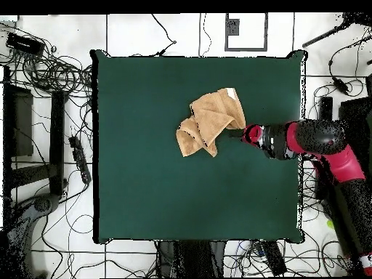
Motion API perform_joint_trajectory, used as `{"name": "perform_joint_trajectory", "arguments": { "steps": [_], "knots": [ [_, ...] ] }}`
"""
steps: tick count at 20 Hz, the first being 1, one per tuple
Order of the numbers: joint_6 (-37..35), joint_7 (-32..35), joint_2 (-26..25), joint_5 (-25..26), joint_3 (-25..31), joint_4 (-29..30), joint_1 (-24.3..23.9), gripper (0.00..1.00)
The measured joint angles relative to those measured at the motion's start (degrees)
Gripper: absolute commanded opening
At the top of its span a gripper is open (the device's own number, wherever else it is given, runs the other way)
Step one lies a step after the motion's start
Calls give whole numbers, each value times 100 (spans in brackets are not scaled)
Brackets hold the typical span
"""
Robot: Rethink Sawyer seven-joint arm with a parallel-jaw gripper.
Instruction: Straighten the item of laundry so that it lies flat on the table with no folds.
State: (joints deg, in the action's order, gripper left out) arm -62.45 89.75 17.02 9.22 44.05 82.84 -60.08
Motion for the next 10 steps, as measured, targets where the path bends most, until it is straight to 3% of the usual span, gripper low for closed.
{"name": "perform_joint_trajectory", "arguments": {
  "steps": [10],
  "knots": [
    [228,0,-254,24,0,-1,4,100]
  ]
}}
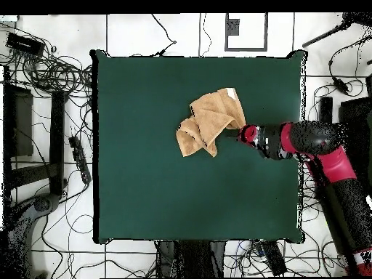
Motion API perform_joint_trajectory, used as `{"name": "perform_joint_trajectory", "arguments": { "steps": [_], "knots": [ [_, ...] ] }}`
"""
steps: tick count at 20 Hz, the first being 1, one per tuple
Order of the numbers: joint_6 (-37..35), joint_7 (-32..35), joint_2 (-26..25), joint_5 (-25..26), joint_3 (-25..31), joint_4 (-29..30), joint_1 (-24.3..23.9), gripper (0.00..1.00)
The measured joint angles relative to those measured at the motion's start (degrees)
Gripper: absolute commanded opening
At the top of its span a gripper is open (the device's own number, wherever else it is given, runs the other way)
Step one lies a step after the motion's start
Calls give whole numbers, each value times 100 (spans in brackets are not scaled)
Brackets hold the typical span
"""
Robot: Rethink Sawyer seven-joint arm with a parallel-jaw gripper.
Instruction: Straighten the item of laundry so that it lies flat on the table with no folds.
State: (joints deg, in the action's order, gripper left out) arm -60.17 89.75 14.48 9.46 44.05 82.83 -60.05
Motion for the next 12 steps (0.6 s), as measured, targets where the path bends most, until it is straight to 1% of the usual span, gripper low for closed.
{"name": "perform_joint_trajectory", "arguments": {
  "steps": [12],
  "knots": [
    [627,0,-307,77,-1,-2,14,100]
  ]
}}
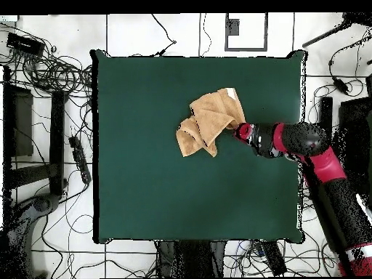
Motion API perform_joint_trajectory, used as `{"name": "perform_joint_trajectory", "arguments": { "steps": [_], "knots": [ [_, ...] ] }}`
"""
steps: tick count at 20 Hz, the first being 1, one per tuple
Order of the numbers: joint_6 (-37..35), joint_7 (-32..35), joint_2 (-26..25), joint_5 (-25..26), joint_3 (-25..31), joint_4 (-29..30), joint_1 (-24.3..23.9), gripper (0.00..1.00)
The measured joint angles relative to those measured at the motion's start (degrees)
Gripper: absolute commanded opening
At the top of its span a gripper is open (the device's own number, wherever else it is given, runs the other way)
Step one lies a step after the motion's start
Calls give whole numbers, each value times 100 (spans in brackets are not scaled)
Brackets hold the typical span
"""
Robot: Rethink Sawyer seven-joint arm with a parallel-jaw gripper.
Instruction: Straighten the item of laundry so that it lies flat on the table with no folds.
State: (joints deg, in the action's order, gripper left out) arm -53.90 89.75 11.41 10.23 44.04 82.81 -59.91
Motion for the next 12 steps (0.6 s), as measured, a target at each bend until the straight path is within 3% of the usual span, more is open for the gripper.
{"name": "perform_joint_trajectory", "arguments": {
  "steps": [12],
  "knots": [
    [475,0,-451,201,1,-7,-1,100]
  ]
}}
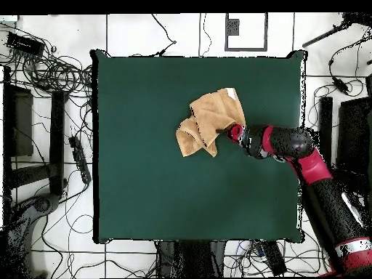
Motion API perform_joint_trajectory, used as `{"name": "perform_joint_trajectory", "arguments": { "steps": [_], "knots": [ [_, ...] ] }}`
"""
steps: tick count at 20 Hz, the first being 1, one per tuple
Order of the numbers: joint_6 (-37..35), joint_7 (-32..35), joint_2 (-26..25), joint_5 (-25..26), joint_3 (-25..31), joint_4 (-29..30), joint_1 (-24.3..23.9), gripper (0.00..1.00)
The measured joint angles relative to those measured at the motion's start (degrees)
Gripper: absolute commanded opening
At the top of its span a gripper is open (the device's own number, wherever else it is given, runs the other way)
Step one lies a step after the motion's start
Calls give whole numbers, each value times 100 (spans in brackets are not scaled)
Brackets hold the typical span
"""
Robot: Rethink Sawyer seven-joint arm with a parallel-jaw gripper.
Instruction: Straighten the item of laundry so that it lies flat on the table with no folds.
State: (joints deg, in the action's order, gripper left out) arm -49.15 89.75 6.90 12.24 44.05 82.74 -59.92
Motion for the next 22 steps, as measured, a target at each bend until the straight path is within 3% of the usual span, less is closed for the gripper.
{"name": "perform_joint_trajectory", "arguments": {
  "steps": [8,9,18,22],
  "knots": [
    [59,0,-257,6,0,-2,-5,100],
    [59,0,-313,6,-1,-2,-5,0],
    [217,0,-388,7,-2,16,-16,0],
    [547,1,-169,8,-32,199,19,0]
  ]
}}
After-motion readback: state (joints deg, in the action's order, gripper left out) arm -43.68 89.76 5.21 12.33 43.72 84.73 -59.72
